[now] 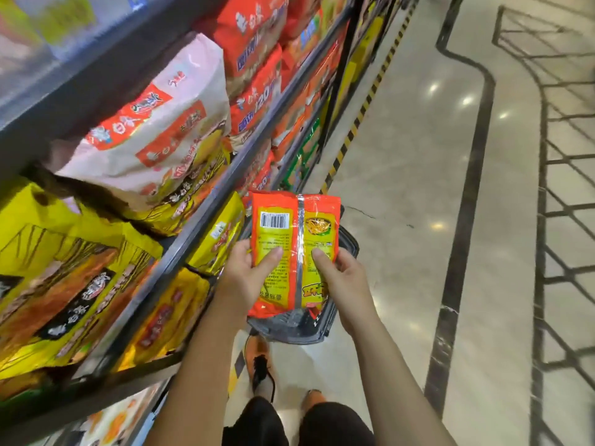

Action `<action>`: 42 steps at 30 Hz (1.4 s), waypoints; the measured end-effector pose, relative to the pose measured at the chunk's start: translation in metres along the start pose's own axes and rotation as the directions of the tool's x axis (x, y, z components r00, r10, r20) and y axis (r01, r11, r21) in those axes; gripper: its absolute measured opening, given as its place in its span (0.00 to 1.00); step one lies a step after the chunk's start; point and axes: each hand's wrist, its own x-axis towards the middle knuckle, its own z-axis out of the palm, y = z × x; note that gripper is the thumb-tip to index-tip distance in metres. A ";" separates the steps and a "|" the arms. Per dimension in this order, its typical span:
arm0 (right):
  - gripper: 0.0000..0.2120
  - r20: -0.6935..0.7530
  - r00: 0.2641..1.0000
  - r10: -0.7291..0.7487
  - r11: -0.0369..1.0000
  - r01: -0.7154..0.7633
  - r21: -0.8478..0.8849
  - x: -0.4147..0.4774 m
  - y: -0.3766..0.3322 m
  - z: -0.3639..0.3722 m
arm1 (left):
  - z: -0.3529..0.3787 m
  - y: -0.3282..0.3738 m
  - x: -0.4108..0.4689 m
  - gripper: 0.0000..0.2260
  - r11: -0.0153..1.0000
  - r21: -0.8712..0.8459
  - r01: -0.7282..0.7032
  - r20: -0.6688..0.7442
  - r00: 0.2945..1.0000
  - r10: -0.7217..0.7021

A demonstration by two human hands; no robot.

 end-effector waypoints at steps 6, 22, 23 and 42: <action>0.11 -0.079 0.991 0.109 0.993 -0.112 -0.030 0.066 0.058 0.004 | 0.000 -0.047 0.076 0.15 0.982 0.175 0.076 0.022 0.997 -0.081; 0.12 -0.196 0.920 0.339 0.917 -0.370 -0.151 0.241 0.348 -0.013 | 0.001 -0.320 0.259 0.05 0.864 0.406 0.299 -0.077 0.953 -0.293; 0.12 -0.203 0.911 0.359 0.910 -0.390 -0.143 0.250 0.369 -0.012 | -0.002 -0.340 0.270 0.05 0.854 0.423 0.304 -0.074 0.951 -0.302; 0.14 -0.406 0.672 0.620 0.725 -0.688 -0.032 0.364 0.649 0.028 | -0.035 -0.608 0.413 0.19 0.726 0.456 0.514 -0.232 0.857 -0.460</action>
